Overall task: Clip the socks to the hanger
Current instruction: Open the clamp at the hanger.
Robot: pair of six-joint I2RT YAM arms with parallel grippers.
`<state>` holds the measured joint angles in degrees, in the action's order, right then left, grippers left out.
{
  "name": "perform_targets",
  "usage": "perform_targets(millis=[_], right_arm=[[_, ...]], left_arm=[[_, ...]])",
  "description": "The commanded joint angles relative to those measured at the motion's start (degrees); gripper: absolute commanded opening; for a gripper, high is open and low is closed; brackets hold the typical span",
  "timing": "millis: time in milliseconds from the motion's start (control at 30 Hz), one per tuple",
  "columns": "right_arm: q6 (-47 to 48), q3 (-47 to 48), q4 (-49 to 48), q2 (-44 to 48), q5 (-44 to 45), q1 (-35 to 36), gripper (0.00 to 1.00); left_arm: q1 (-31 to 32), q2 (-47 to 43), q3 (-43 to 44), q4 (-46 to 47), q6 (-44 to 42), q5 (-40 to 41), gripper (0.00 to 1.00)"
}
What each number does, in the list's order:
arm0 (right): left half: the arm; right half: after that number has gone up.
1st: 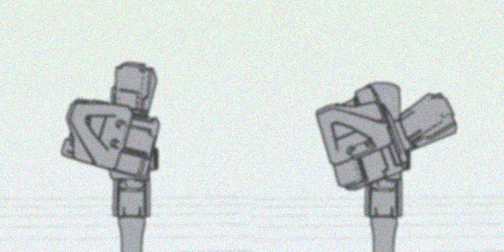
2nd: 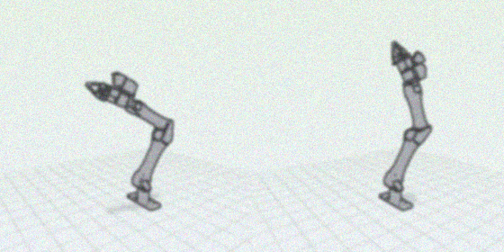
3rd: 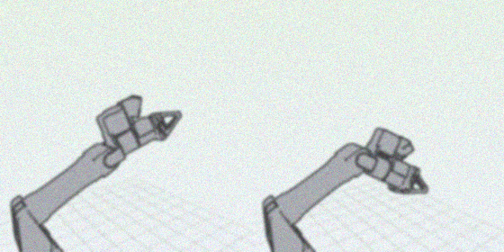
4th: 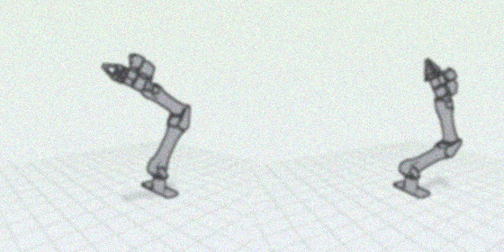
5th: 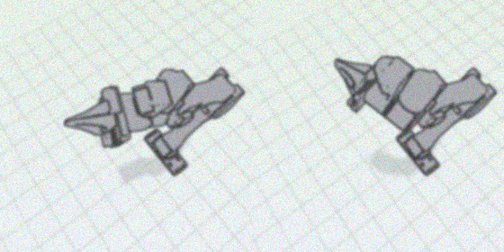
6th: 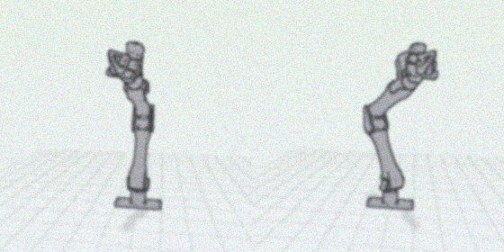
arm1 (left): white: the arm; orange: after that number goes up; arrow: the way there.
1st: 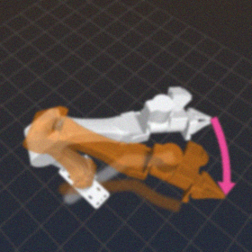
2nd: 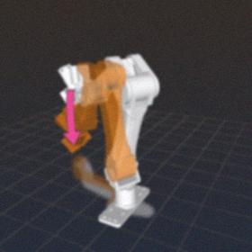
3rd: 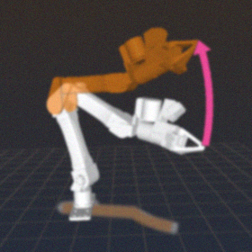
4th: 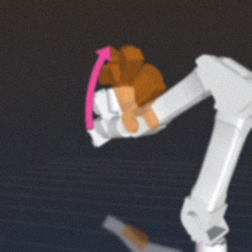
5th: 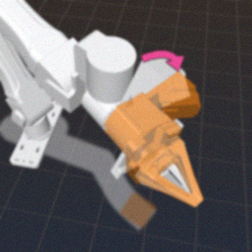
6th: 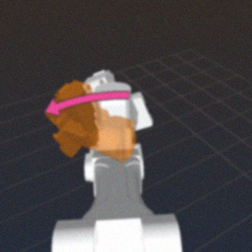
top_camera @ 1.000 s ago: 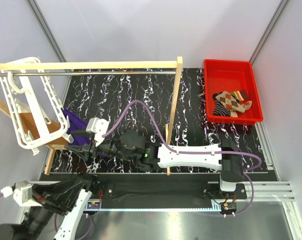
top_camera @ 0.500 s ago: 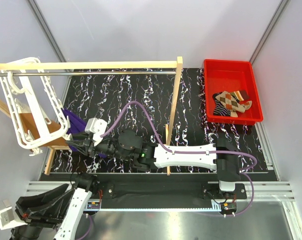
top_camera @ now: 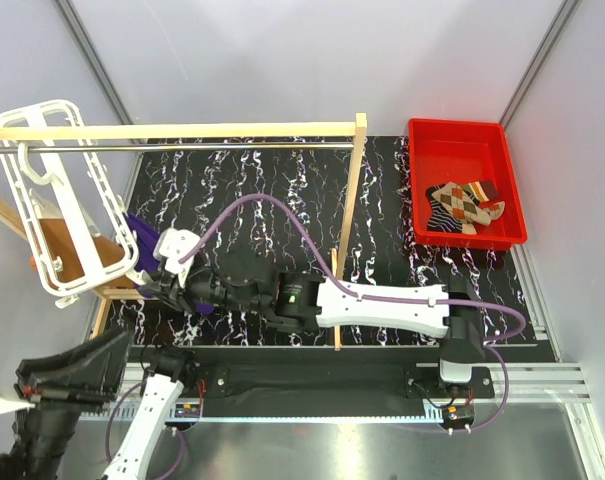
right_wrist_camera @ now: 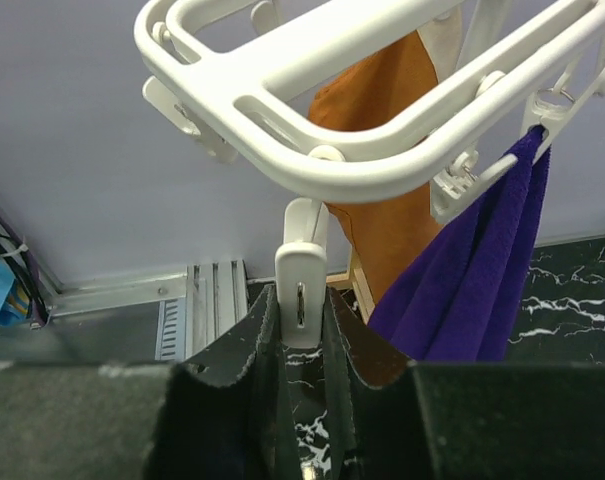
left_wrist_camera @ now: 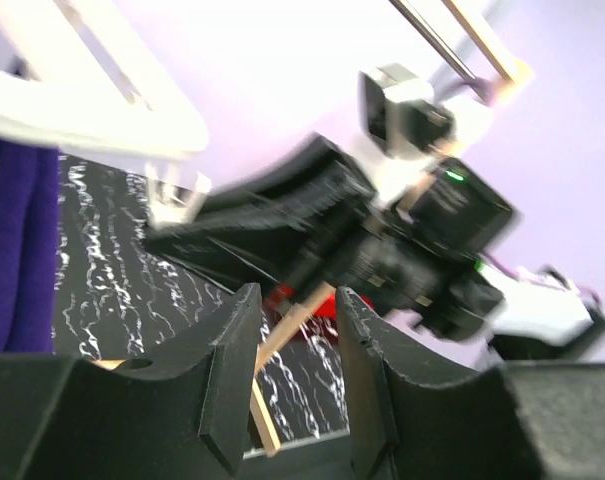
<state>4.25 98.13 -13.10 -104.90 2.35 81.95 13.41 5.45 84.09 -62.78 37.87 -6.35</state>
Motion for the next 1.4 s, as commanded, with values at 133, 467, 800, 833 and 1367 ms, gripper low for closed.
perform_targets(millis=[133,467,800,833,1367], right_arm=[[-0.74,15.41,29.78,1.20,-2.17,-0.39,0.00],[-0.56,32.90,50.96,-5.39,-6.48,-0.39,0.00],[0.05,36.96,54.50,-6.89,-6.66,-0.48,0.00],[0.14,37.14,54.59,-6.89,-6.57,-0.56,0.00],[0.58,41.62,57.49,-8.65,-6.39,-1.00,0.00]], left_arm=[[-0.23,5.35,-1.39,7.33,6.77,9.51,0.46],[-3.03,11.50,-0.51,8.54,10.03,7.07,0.58],[-5.58,15.38,0.98,6.01,11.26,4.33,0.60],[-5.67,15.29,1.33,5.48,11.44,3.98,0.60],[-7.43,15.11,0.01,1.53,10.83,0.02,0.62]])
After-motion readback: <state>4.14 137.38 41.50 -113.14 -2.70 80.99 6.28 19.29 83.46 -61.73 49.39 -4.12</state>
